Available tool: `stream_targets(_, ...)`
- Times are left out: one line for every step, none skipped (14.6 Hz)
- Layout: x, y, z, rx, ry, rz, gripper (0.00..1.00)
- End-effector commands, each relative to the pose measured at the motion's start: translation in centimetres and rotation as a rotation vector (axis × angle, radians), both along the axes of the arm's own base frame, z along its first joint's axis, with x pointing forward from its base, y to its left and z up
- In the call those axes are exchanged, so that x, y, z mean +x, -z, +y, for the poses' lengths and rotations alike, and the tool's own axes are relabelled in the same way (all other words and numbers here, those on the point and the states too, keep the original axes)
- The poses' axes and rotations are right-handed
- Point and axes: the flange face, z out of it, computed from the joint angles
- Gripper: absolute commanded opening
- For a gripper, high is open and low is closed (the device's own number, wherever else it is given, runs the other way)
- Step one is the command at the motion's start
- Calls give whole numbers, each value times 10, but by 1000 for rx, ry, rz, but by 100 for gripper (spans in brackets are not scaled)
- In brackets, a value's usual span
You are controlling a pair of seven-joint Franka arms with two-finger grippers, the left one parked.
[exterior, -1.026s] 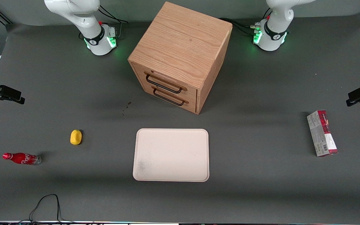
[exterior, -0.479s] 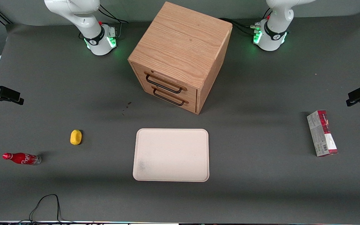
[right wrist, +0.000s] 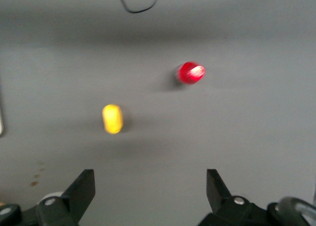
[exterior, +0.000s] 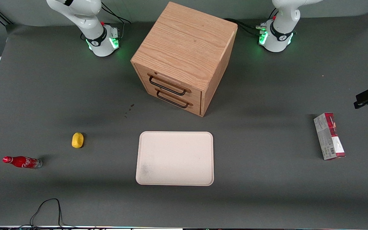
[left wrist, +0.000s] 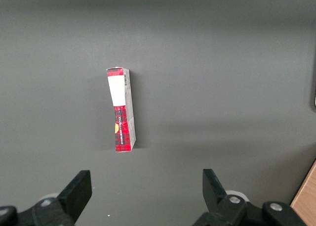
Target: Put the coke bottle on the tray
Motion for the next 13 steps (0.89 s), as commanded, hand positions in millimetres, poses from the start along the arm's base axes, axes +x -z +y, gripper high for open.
stream_targets(25, 20, -45, 15, -9, -34, 100)
stream_targets(29, 30, -51, 15, -3, -32, 100)
stream_targets(33, 39, -59, 11, 1, -44, 100)
stream_targets(39, 47, -60, 9, -14, -56, 100)
stream_targets(42, 53, -65, 11, -22, -66, 100)
stream_targets(44, 60, -69, 20, -22, -76, 100)
stream_targets(49, 65, -64, 29, -34, -83, 100)
stream_targets(50, 67, -63, 30, -36, -86, 100)
stream_targets(53, 68, -61, 31, -40, -93, 100)
stream_targets(54, 74, -60, 34, -41, -86, 100)
stream_targets(56, 83, -58, 40, -44, -73, 100)
stream_targets(59, 96, -58, 45, -46, -60, 100)
stream_targets(62, 107, -58, 47, -47, -51, 100)
